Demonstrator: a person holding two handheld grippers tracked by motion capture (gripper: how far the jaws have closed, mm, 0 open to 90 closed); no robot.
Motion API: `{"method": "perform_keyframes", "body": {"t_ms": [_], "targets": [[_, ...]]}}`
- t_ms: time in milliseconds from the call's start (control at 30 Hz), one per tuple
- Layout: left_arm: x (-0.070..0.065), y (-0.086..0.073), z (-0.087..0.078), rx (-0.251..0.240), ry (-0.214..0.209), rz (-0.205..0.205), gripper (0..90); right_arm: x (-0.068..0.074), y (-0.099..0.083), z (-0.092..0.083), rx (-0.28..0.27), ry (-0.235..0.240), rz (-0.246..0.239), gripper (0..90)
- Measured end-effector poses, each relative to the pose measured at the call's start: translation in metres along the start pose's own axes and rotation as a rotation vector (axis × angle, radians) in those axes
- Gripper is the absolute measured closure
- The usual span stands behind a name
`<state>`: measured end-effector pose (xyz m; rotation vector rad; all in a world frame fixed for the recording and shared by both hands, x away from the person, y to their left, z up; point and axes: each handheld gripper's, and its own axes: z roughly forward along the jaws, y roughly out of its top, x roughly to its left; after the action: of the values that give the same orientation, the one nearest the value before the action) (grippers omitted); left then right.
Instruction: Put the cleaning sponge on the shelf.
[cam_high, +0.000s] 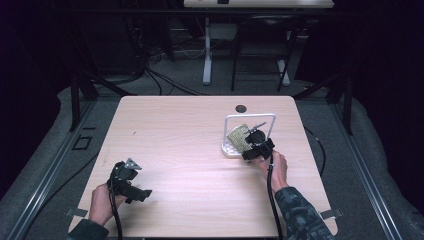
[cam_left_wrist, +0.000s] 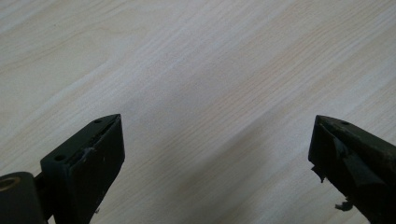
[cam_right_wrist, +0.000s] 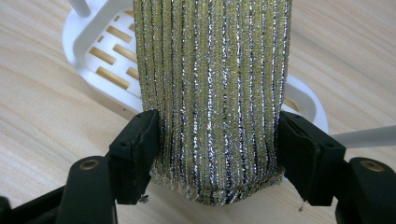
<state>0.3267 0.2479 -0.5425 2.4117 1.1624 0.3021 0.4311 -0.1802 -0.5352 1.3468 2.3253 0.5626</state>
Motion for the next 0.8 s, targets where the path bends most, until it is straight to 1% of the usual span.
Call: {"method": "perform_keyframes", "body": {"t_ms": [200, 233, 300, 500, 800], "targets": [[-0.0008, -0.0005, -0.0005, 0.002, -0.003, 0.0, 3.9, 0.0019, 0.0015, -0.0029, -0.024, 0.009, 0.005, 31.6], [-0.0006, -0.0004, -0.0004, 0.001, -0.003, 0.0, 3.9, 0.0012, 0.0025, -0.0027, -0.021, 0.017, 0.01, 31.5], [-0.0009, -0.0001, -0.0001, 0.002, 0.002, 0.0, 3.9, 0.0011, 0.0026, -0.0018, -0.026, 0.019, 0.012, 31.5], [0.0, 0.0001, 0.0005, 0.006, -0.003, 0.001, 3.9, 0.0004, 0.0028, -0.0019, -0.026, 0.024, 0.009, 31.2], [0.0, 0.0003, 0.0001, 0.004, -0.004, 0.0, 3.9, 0.0007, 0.0024, -0.0015, -0.029, 0.027, 0.017, 26.6]]}}
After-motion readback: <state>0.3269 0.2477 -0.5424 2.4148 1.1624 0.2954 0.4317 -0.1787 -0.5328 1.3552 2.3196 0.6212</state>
